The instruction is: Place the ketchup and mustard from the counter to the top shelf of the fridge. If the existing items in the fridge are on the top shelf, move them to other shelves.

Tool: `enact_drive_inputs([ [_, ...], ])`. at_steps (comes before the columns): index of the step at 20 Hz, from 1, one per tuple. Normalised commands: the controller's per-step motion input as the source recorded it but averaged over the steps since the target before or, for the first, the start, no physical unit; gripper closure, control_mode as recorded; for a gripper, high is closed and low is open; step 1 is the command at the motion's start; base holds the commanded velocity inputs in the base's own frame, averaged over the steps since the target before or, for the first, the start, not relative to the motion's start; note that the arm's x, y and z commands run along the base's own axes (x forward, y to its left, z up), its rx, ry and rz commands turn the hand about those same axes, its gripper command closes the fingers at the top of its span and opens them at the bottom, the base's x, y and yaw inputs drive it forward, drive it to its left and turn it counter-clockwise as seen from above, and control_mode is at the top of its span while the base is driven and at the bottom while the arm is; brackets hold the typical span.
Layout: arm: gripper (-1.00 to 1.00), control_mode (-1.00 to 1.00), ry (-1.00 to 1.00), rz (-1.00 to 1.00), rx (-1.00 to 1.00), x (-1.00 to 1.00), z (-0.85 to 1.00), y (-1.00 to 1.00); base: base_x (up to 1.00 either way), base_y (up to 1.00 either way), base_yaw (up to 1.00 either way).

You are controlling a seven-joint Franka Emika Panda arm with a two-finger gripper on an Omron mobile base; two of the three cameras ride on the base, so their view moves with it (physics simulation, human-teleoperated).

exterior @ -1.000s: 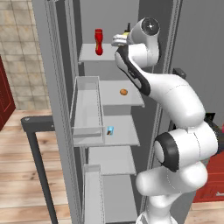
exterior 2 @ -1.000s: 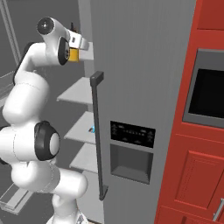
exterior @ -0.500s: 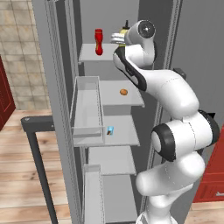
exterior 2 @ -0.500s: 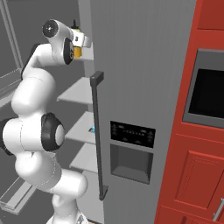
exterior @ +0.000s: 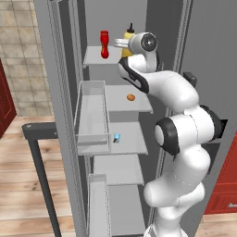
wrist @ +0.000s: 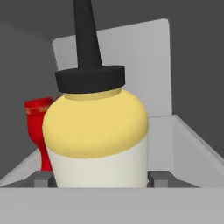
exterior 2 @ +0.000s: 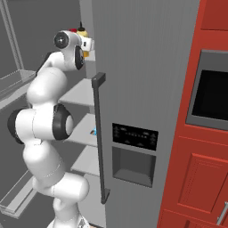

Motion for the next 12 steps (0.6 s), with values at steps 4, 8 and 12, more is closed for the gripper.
enact_drive_inputs([
  [4, 1.0, -1.0, 0.0, 0.0, -0.01, 0.67, -0.19, 0.0, 0.0, 0.0, 0.0],
  [8, 1.0, -1.0, 0.0, 0.0, -0.04, 0.72, -0.31, 0.0, 0.0, 0.0, 0.0],
  [12, 1.0, -1.0, 0.0, 0.0, -0.05, 0.72, -0.2, 0.0, 0.0, 0.0, 0.0],
])
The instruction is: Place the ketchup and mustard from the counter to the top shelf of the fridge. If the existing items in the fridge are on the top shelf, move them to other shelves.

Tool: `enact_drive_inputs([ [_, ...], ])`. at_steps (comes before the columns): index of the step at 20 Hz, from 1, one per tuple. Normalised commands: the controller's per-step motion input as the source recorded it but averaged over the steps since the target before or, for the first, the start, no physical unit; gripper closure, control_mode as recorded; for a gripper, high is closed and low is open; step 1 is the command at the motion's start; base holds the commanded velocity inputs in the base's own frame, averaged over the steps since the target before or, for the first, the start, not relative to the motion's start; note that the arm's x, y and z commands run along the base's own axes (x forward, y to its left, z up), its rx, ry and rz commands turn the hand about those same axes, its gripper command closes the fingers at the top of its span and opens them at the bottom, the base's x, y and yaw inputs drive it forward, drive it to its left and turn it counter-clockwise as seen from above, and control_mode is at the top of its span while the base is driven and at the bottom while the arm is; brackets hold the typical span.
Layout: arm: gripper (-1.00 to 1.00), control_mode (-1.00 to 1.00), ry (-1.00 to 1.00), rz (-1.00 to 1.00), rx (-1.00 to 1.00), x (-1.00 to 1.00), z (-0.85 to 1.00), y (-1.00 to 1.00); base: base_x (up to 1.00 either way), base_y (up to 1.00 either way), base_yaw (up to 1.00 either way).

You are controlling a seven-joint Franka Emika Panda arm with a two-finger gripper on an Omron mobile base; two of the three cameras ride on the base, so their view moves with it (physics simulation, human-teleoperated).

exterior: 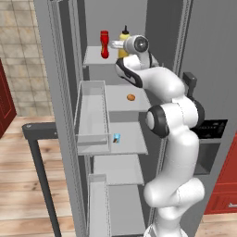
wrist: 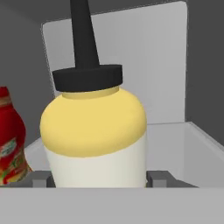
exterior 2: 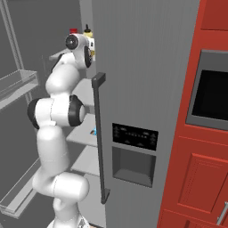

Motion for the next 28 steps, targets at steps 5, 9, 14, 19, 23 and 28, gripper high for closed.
enact_drive_inputs([
  [5, -1.0, -1.0, 0.0, 0.0, 0.0, 0.38, -0.03, 0.0, 0.0, 0.0, 0.0],
  [9, -1.0, -1.0, 0.01, 0.0, 0.0, 0.0, 0.0, 0.0, 0.0, 0.0, 0.0],
  [14, -1.0, -1.0, 0.0, 0.0, 0.0, -0.29, 0.0, 0.0, 0.0, 0.0, 0.0],
  [19, -1.0, -1.0, -0.02, 0.0, 0.0, -0.66, 0.0, 0.0, 0.0, 0.0, 0.0],
  [23, -1.0, -1.0, -0.02, 0.0, 0.0, -1.0, 0.0, -0.04, 0.0, 0.0, 0.0],
  [28, -1.0, -1.0, -0.04, -0.03, 0.0, -1.0, 0.01, -0.27, 0.0, 0.0, 0.0],
])
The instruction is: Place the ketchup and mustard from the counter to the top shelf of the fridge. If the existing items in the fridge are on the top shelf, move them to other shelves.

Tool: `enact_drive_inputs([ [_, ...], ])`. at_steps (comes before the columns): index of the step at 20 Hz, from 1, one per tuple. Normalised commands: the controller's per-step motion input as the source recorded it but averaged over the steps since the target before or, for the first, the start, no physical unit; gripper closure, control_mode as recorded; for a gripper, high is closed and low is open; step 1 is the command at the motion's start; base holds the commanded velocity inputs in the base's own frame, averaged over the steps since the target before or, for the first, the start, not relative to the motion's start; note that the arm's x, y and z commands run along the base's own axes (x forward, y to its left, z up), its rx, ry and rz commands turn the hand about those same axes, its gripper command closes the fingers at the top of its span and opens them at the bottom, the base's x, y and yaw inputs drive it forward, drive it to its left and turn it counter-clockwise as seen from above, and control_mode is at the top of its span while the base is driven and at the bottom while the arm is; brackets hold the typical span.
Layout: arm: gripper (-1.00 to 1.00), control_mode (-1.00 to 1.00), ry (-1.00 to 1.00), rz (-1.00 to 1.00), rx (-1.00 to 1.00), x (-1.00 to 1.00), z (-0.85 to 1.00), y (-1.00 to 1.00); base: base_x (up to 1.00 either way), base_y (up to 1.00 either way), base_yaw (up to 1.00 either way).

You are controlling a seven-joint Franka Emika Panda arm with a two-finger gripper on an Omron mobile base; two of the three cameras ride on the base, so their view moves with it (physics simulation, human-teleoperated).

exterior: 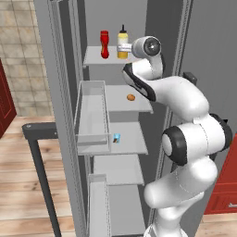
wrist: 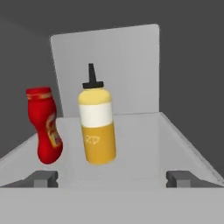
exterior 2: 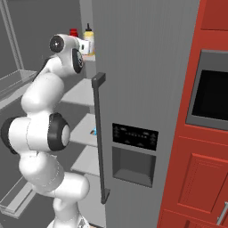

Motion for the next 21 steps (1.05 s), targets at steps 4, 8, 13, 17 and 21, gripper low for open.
enact_drive_inputs([
  [4, -1.0, -1.0, -0.06, -0.01, 0.0, -1.0, 0.13, -0.33, 0.0, 0.0, 0.0],
  [8, -1.0, -1.0, -0.01, 0.01, -0.1, -1.0, 0.17, -0.02, 0.0, 0.0, 0.0],
  [13, -1.0, -1.0, 0.0, 0.06, -0.2, -1.0, 0.02, 0.04, 0.0, 0.0, 0.0],
  [17, -1.0, -1.0, 0.0, 0.05, -0.19, -1.0, 0.0, 0.06, 0.0, 0.0, 0.0],
  [21, -1.0, -1.0, 0.0, 0.03, -0.17, -1.0, 0.0, 0.11, 0.0, 0.0, 0.0],
])
